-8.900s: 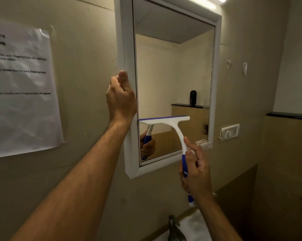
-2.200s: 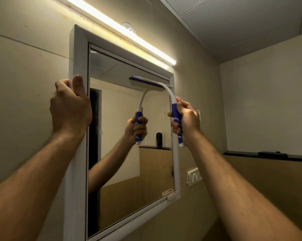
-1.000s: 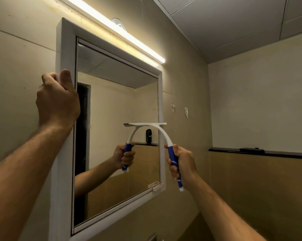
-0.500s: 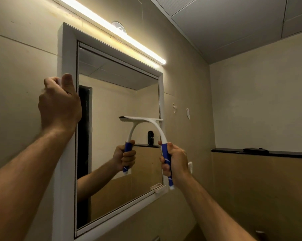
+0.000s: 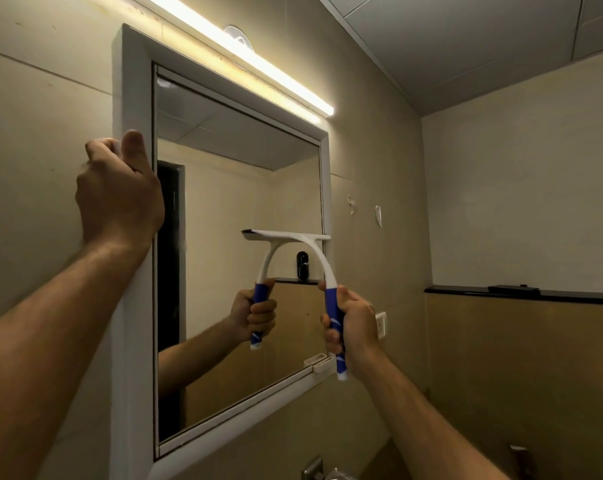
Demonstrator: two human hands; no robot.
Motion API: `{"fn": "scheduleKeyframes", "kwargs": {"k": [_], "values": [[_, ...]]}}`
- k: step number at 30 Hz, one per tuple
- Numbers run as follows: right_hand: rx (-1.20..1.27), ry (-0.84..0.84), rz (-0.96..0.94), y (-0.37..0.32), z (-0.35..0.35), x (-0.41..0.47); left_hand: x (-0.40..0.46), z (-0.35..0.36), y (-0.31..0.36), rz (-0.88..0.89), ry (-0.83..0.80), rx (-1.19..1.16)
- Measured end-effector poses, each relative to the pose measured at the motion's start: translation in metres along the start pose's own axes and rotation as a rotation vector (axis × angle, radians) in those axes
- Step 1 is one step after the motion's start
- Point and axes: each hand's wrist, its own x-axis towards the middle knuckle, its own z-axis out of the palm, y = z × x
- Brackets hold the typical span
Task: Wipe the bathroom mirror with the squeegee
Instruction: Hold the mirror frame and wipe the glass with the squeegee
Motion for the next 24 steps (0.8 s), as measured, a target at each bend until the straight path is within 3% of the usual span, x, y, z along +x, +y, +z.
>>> {"fn": "scheduleKeyframes", "kwargs": {"k": [2, 7, 14, 16, 19, 20, 21, 24], "values": [[-0.012, 0.027, -0.026, -0.004, 0.001, 0.000, 0.019, -0.010, -0.007, -0.008, 0.174, -0.118], [-0.003, -0.008, -0.071, -0.023, 0.013, 0.008, 0.026, -0.002, 0.002, 0.030, 0.250, -0.114], [0.001, 0.029, 0.027, 0.013, -0.001, -0.009, 0.015, -0.008, -0.024, -0.080, 0.423, -0.067], [-0.010, 0.035, 0.025, 0.015, -0.004, -0.013, -0.004, -0.008, 0.007, 0.036, 0.468, 0.174], [-0.016, 0.050, -0.043, 0.004, -0.002, -0.010, -0.038, -0.005, 0.108, 0.622, 1.089, 1.036], [-0.012, 0.052, -0.061, -0.001, 0.000, -0.007, -0.048, 0.000, 0.133, 0.779, 1.195, 1.233], [-0.006, 0.050, -0.067, -0.005, 0.002, -0.004, -0.052, 0.000, 0.144, 0.864, 1.231, 1.297], [-0.002, 0.029, -0.033, -0.005, 0.006, 0.003, -0.044, -0.005, 0.129, 0.869, 1.230, 1.368]]}}
